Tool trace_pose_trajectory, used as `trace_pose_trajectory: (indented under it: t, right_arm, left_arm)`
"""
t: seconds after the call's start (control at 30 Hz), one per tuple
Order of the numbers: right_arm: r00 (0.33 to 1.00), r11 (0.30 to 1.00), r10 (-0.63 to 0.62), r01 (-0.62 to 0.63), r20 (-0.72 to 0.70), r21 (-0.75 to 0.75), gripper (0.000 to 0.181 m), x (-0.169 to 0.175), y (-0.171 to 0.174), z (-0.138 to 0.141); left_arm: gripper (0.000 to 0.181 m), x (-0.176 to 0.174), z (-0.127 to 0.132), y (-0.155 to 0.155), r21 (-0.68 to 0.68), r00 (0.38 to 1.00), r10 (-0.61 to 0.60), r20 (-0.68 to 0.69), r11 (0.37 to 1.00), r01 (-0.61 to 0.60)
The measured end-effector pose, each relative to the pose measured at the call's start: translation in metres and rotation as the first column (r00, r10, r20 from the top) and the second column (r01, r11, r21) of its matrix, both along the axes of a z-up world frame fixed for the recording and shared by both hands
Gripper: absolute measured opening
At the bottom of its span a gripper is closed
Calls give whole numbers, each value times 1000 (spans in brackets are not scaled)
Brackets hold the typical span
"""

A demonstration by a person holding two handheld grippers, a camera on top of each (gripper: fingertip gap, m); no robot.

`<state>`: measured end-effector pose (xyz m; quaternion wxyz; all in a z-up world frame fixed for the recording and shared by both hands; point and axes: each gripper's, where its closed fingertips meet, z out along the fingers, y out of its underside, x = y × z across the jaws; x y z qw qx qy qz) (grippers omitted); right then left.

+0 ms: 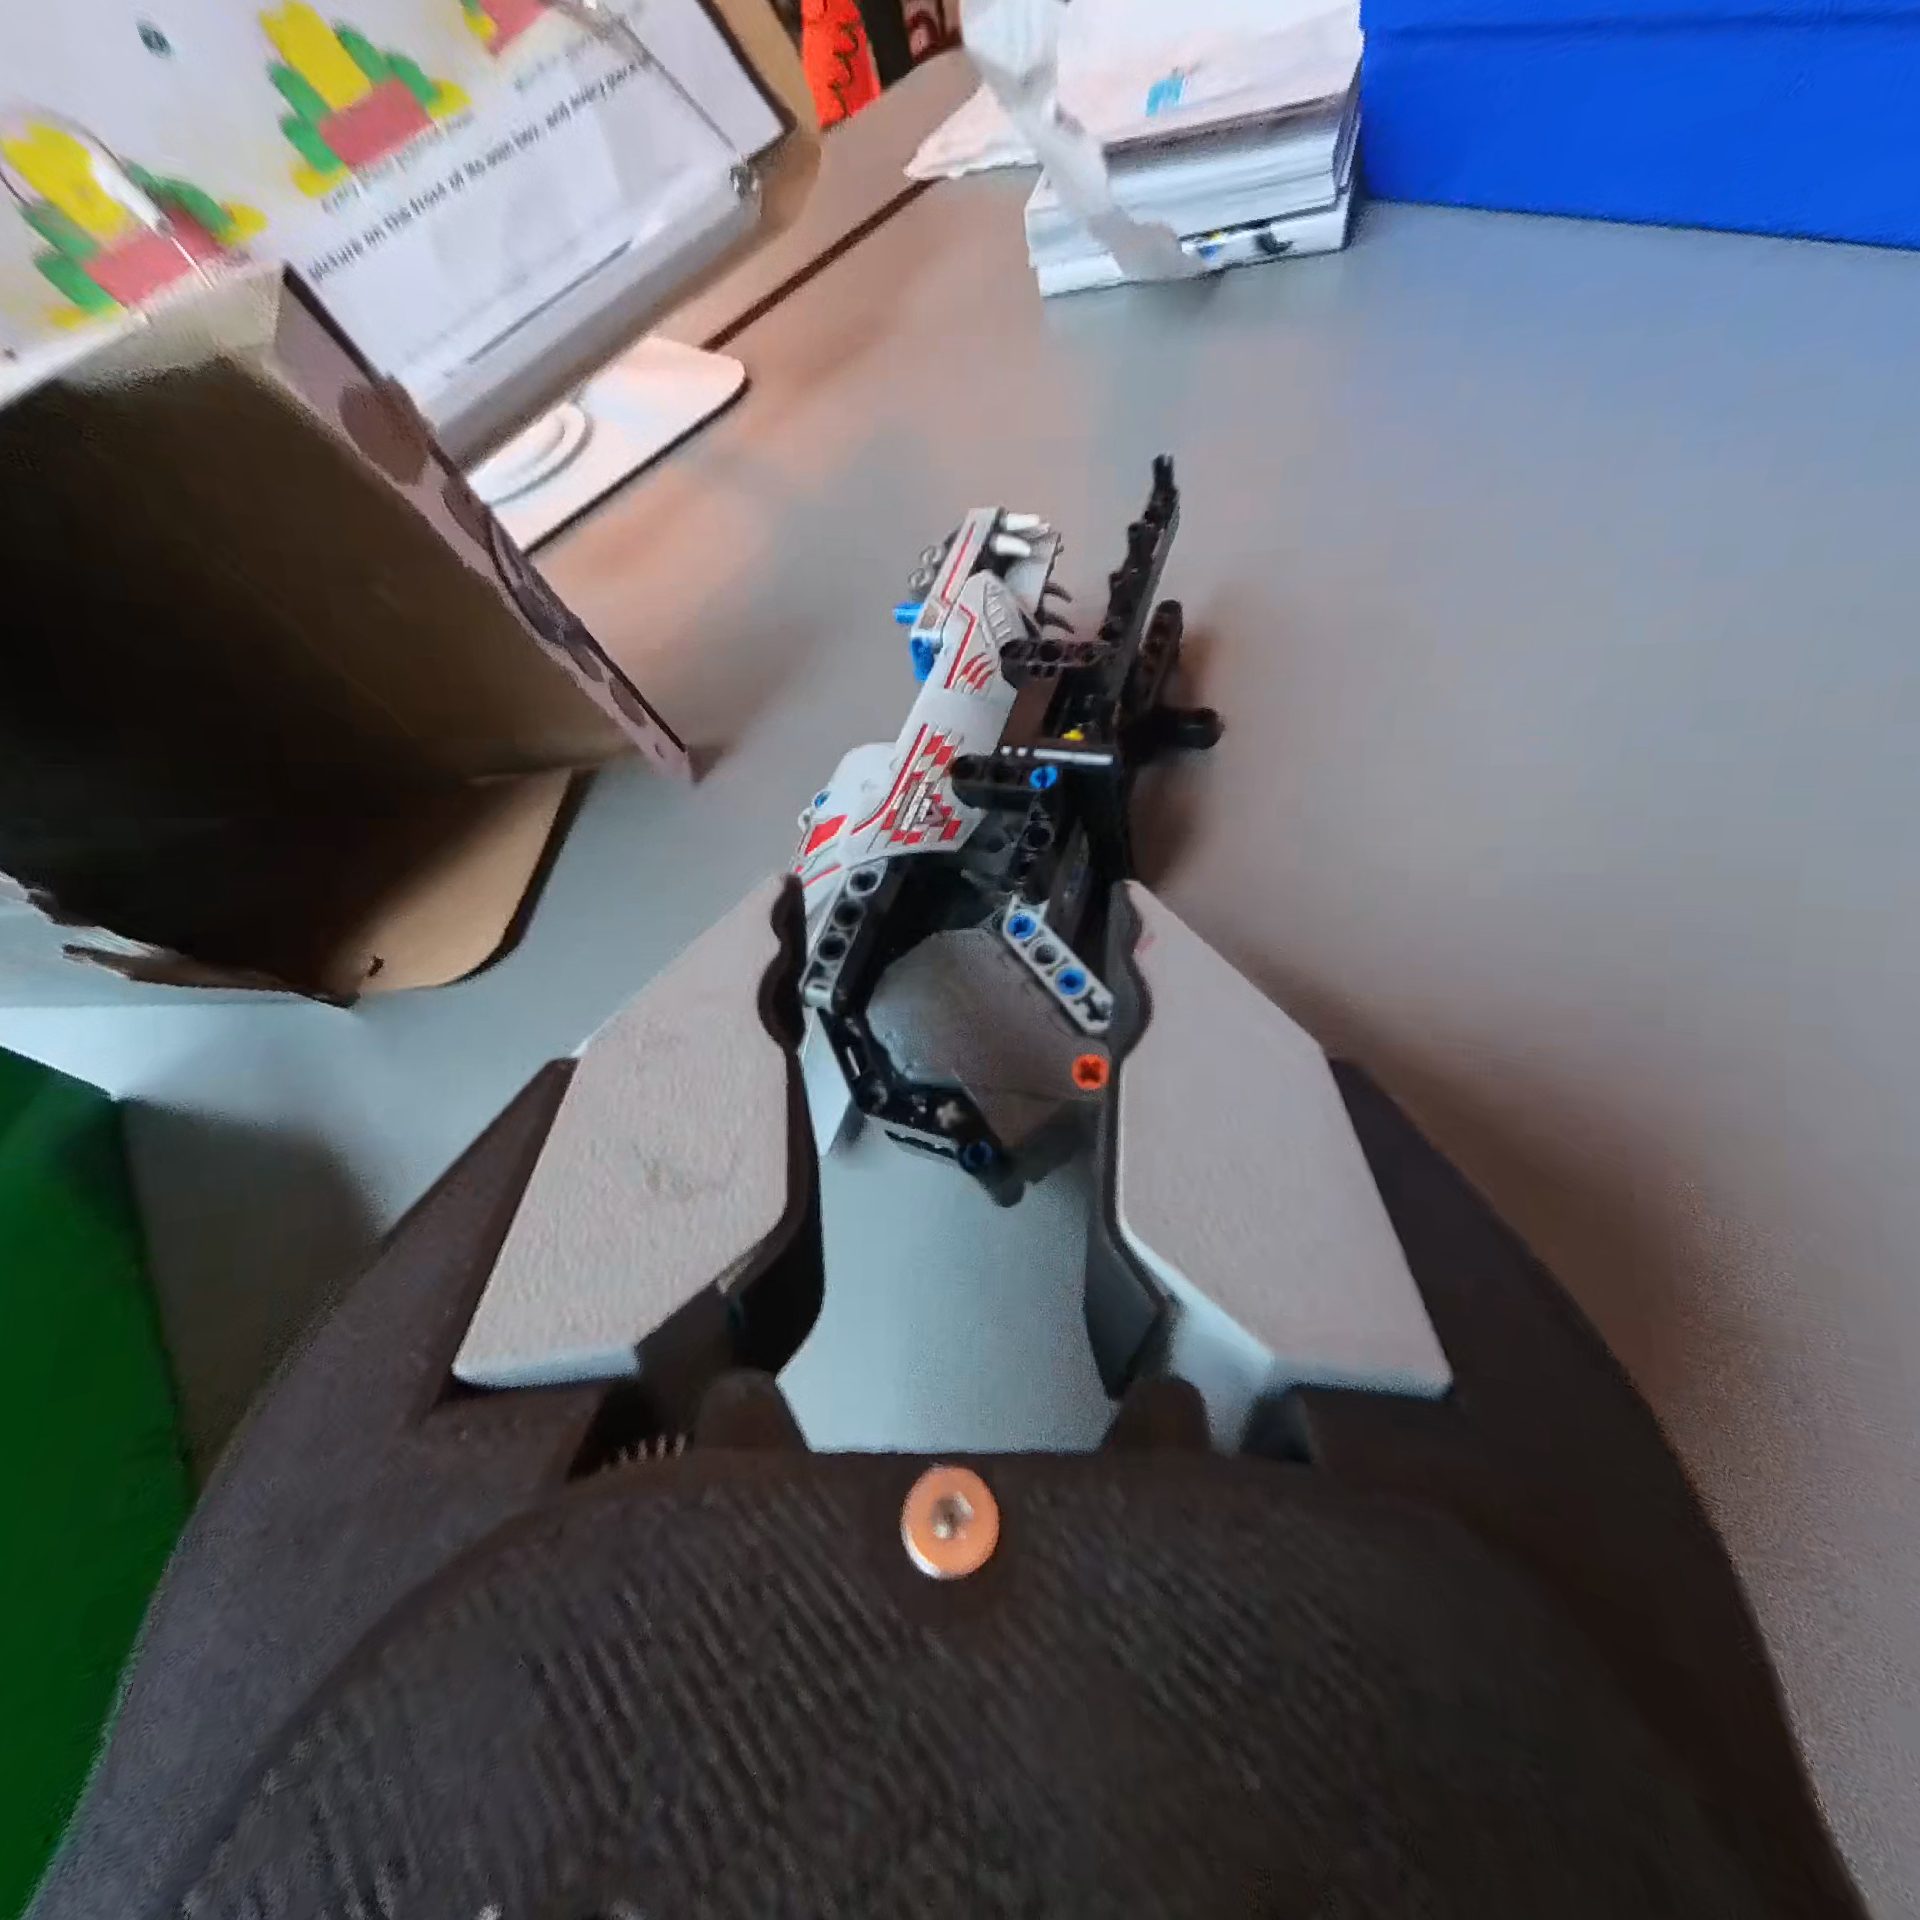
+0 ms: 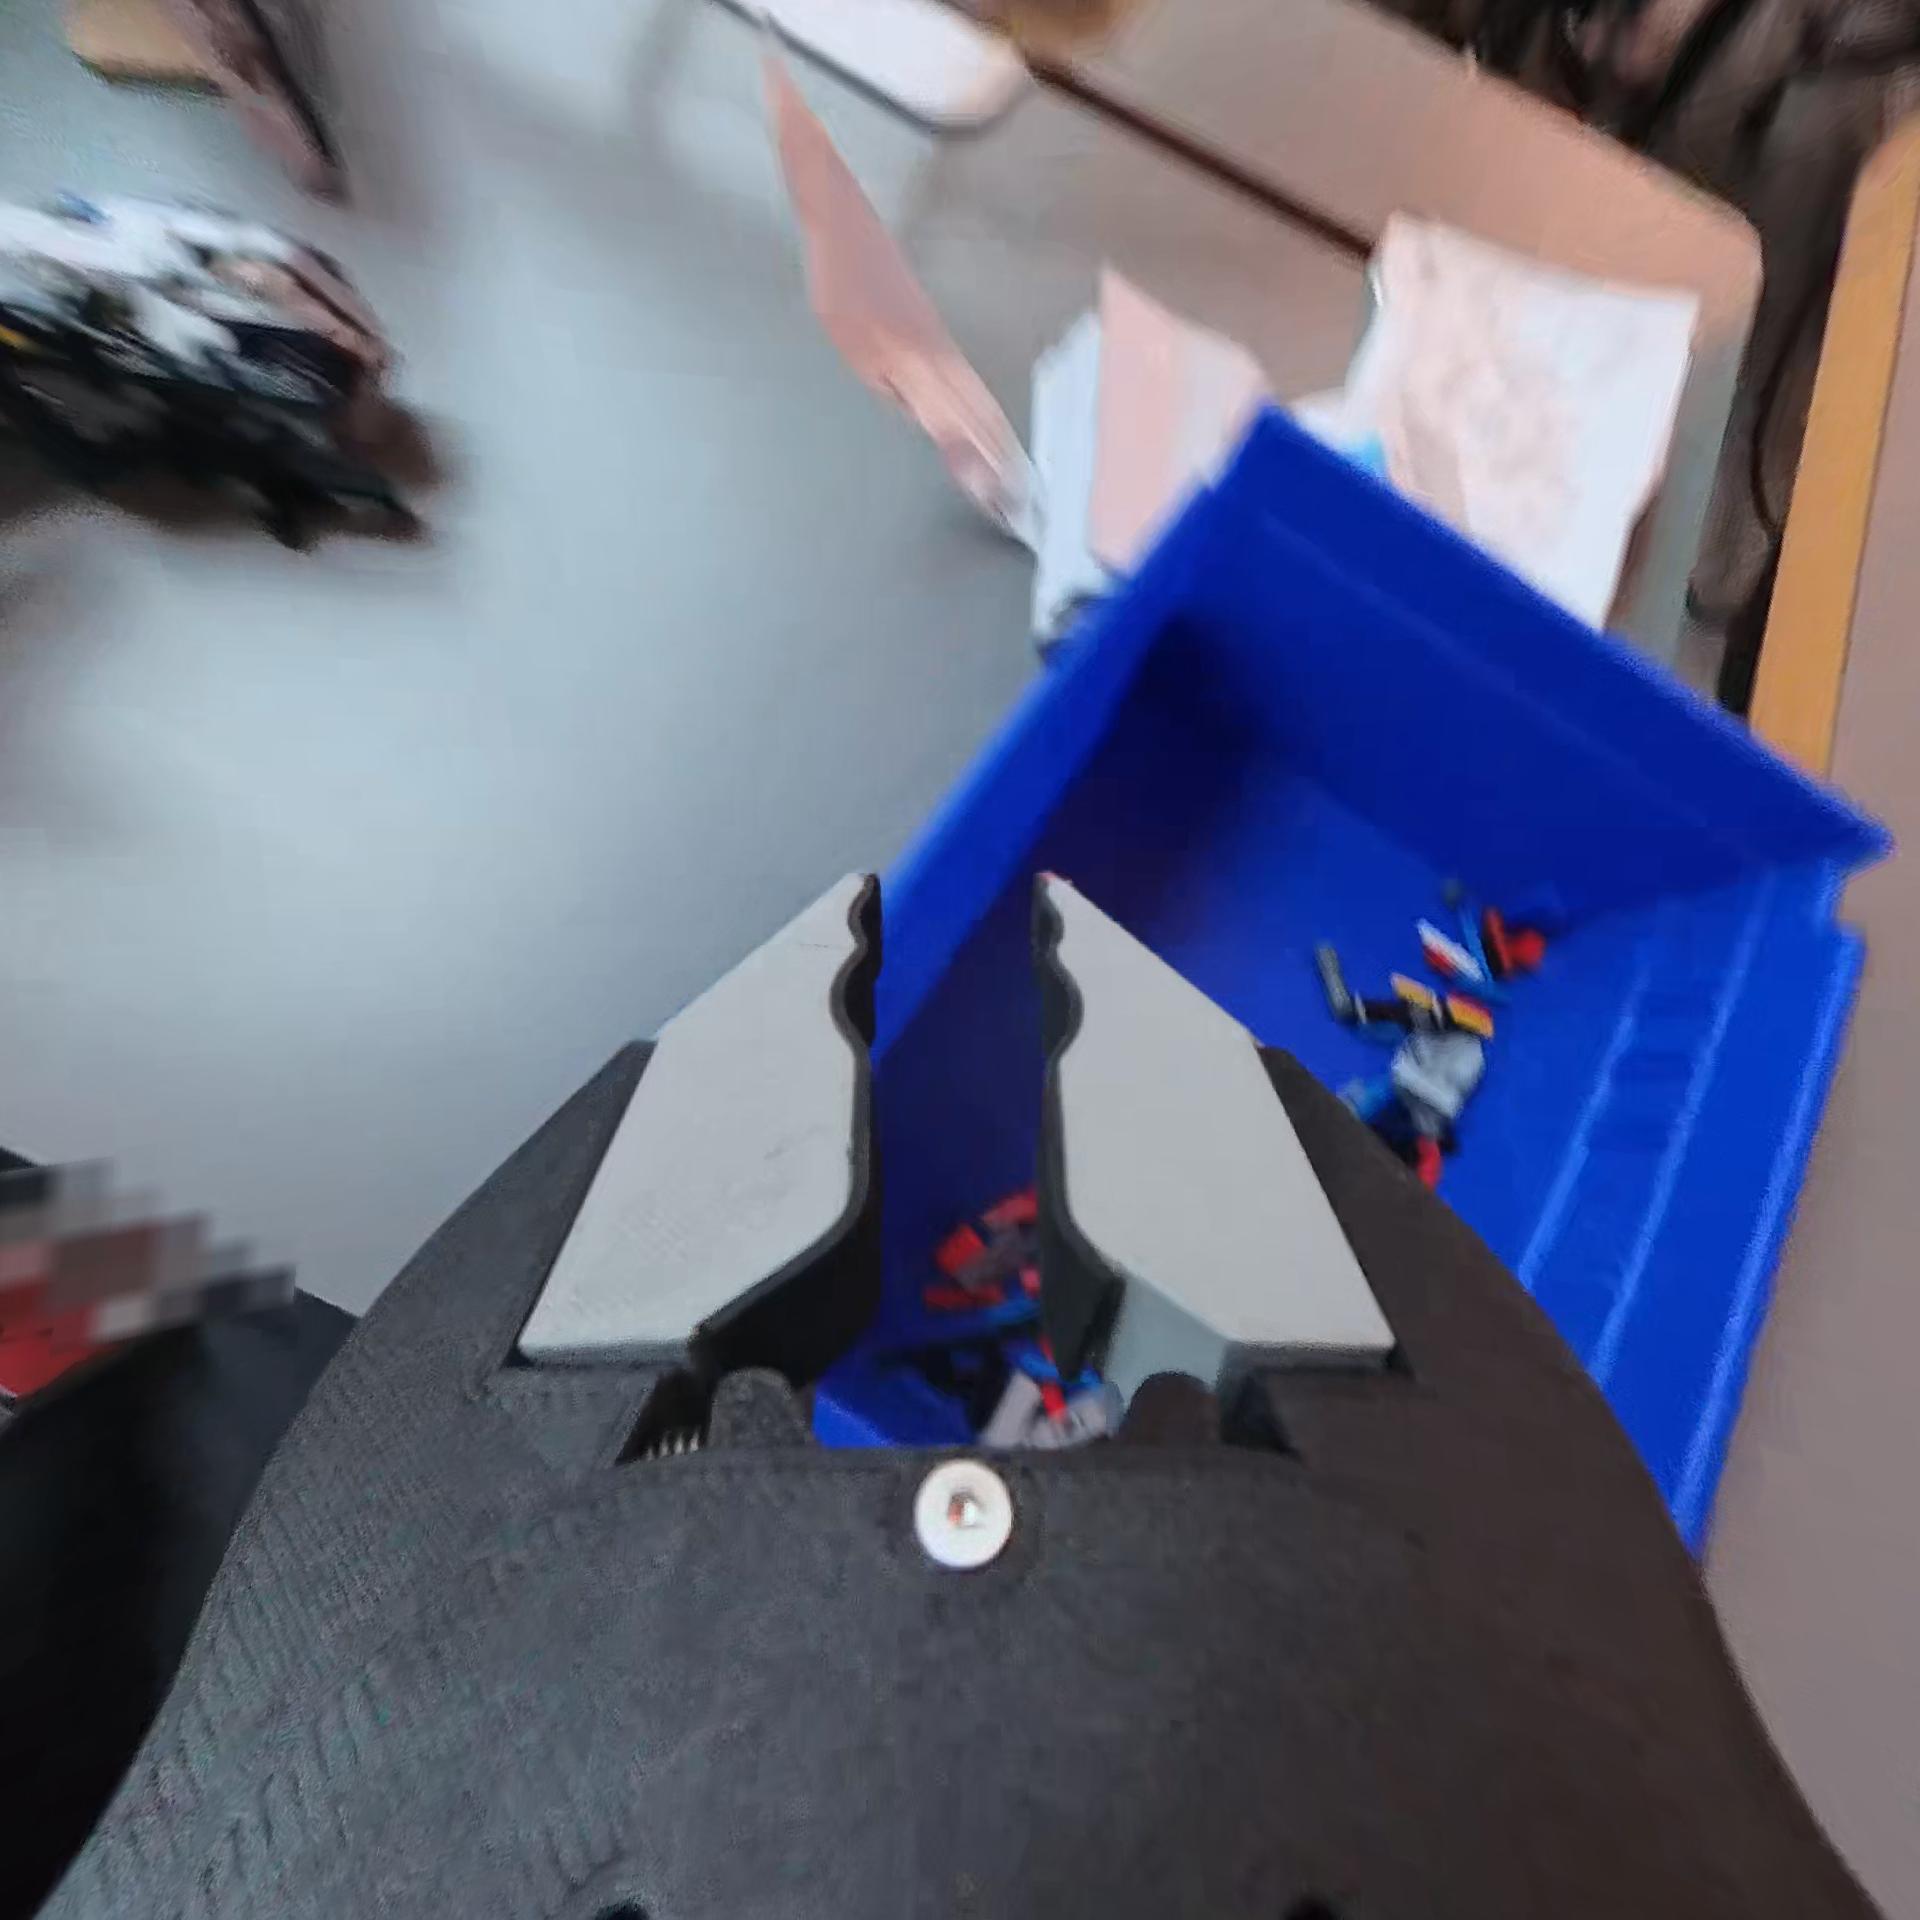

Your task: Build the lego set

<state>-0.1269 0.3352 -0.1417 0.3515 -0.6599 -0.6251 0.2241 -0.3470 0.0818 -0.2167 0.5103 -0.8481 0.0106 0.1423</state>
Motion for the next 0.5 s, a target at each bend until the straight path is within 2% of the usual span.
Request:
trace_pose_trajectory:
  t: [0.07, 0.13, 0.2, 0.27, 0.37, 0.5]
  right_arm:
    - [988, 990, 139, -139, -73, -8, 24, -29, -42, 14]
    - [951, 955, 288, -294, -110, -39, 20, -59, -90, 14]
    - [901, 901, 416, -427, -120, -79, 18, -90, -135, 4]
    - [860, 854, 499, -508, -106, -111, 18, -120, -168, -14]
    - [819, 814, 567, -573, -87, -92, 17, -161, -189, -36]
    - [754, 752, 650, -656, -96, -65, 13, -198, -192, -46]
  left_arm:
    - [60, -2, -7, 1, -24, 1000, -7, 30, 1000, 8]
    - [60, -6, -9, 2, -38, 999, -6, 35, 999, 8]
    - [59, -8, -9, 4, -54, 999, -20, 26, 998, 21]
    - [60, -10, -9, 6, -72, 998, -39, 49, 996, 43]
    - [69, -6, -11, 10, -105, 987, -90, 132, 989, 104]
    - [69, -9, -14, 15, -151, 981, -138, 134, 976, 158]
